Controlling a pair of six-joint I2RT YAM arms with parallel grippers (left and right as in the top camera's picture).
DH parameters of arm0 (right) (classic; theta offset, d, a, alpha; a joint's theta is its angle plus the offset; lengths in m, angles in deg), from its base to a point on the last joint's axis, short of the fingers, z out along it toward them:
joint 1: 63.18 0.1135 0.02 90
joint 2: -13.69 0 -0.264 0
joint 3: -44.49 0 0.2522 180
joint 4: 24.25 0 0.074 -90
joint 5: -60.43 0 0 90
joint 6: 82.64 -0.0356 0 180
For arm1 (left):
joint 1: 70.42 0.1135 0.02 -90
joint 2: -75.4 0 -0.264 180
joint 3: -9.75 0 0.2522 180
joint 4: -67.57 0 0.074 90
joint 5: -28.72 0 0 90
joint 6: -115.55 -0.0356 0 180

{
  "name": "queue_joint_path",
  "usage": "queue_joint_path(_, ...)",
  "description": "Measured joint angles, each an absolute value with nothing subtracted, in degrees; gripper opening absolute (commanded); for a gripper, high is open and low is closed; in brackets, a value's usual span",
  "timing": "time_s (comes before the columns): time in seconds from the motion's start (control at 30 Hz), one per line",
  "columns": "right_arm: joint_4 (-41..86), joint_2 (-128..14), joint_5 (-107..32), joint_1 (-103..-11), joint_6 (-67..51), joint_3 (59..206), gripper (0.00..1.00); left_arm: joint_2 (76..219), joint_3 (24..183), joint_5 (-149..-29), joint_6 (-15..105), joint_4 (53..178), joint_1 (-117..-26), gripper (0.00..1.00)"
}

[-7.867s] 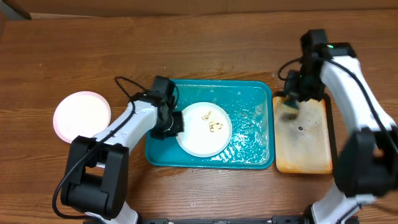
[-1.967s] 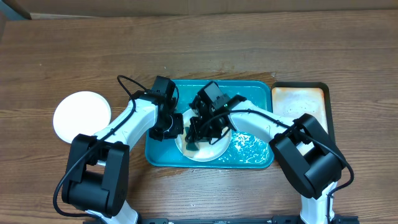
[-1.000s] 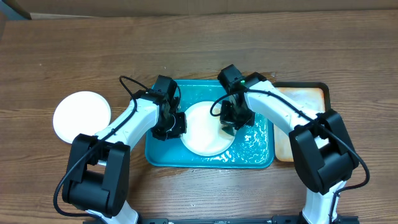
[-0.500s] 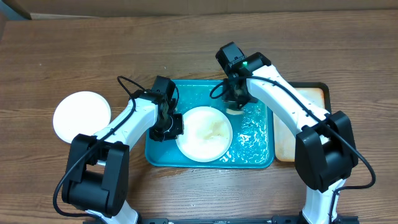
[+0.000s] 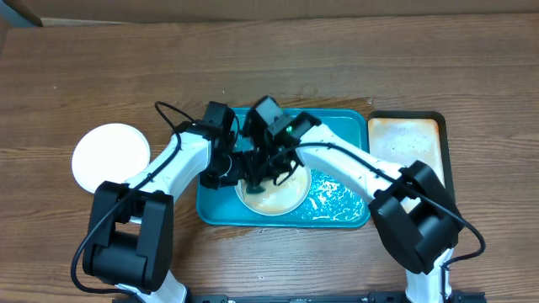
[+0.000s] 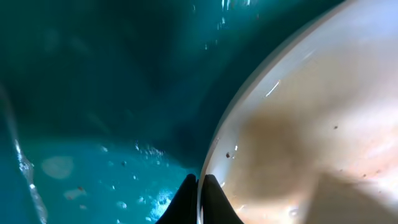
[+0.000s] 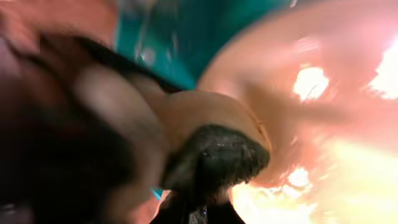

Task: Clean dirty plates on tray and stack at the side
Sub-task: 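Keep scrubbing the white plate surface with the sponge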

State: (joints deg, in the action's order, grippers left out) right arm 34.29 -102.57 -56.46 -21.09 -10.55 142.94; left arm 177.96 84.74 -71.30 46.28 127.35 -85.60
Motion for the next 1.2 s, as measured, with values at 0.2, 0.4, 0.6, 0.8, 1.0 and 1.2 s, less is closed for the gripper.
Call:
queue_joint_path(0.2, 26.01, -102.66, -59.7, -19.95, -14.31, 134.33, 0.04, 177.96, 84.72, -71.3, 46.63, 127.08, -85.57, 0.04)
queue_joint_path(0.4, 23.56, -102.68, -59.3, -20.94, -18.63, 131.09, 0.04, 177.96, 84.72, -71.58, 46.63, 126.91, -85.68, 0.04)
queue_joint_path(0.6, 26.55, -102.14, -54.8, -24.41, -22.04, 131.13, 0.04, 177.96, 84.72, -72.0, 46.8, 127.06, -85.7, 0.04)
queue_joint_path(0.8, 27.03, -101.22, -48.48, -30.25, -23.51, 131.48, 0.04, 177.96, 84.72, -72.0, 47.04, 127.24, -85.7, 0.04)
queue_joint_path(1.0, 28.19, -100.91, -43.72, -33.09, -24.71, 132.16, 0.04, 177.96, 84.74, -72.19, 47.06, 127.72, -85.7, 0.04)
queue_joint_path(1.2, 34.42, -101.09, -40.31, -33.09, -23.64, 135.02, 0.04, 177.96, 84.74, -72.19, 47.09, 127.85, -85.7, 0.04)
